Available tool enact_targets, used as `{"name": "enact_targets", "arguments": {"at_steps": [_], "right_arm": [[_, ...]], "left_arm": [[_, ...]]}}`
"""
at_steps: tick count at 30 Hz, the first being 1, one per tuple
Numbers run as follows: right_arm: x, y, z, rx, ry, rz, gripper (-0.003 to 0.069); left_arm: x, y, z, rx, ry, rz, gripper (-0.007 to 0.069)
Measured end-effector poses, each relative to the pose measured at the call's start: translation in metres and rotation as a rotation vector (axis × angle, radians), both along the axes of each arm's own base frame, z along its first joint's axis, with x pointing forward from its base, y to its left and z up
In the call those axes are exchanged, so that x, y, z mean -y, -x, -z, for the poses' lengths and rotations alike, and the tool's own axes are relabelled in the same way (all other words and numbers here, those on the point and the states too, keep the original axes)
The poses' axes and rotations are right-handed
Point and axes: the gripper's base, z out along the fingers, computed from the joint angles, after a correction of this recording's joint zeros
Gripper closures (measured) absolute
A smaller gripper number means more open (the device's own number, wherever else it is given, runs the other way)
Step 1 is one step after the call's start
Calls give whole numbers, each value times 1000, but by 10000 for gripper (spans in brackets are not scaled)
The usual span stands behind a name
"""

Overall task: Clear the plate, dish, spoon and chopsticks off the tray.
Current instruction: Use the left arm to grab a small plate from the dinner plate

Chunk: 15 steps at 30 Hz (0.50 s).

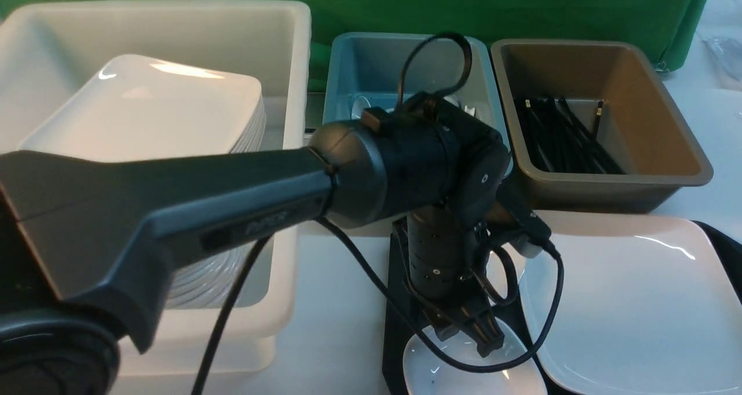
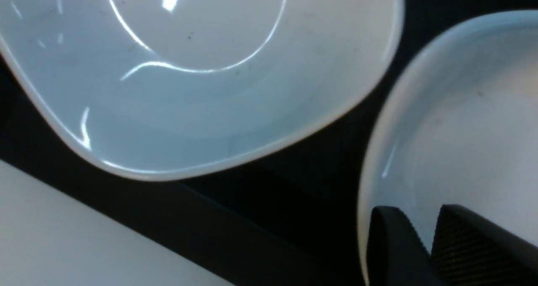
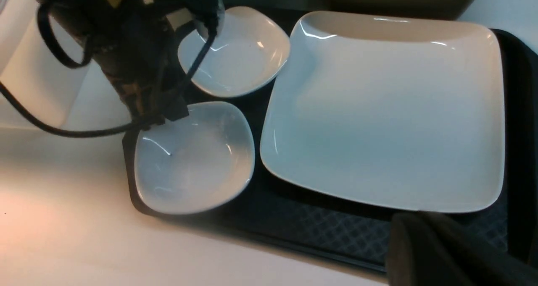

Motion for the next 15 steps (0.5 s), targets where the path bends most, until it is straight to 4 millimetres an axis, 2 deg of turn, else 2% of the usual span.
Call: {"name": "enact_targets", "arguments": {"at_steps": [2, 4, 9, 12, 15], "right_arm": [[0, 0, 0, 0, 0, 0, 622], [0, 0, 0, 0, -1, 0, 622], [0, 0, 0, 3, -2, 1, 622], [0, 0, 0, 4, -2, 1, 622], [0, 0, -1, 8, 1, -1, 622]], "left_arm": [[1, -1, 4, 0, -3, 0, 399], [2, -3, 8, 13, -5, 2, 295], [3, -6, 14, 24, -12, 3, 147], [4, -6, 22, 12, -24, 3, 103], [5, -6, 29, -12, -26, -4, 97]]}}
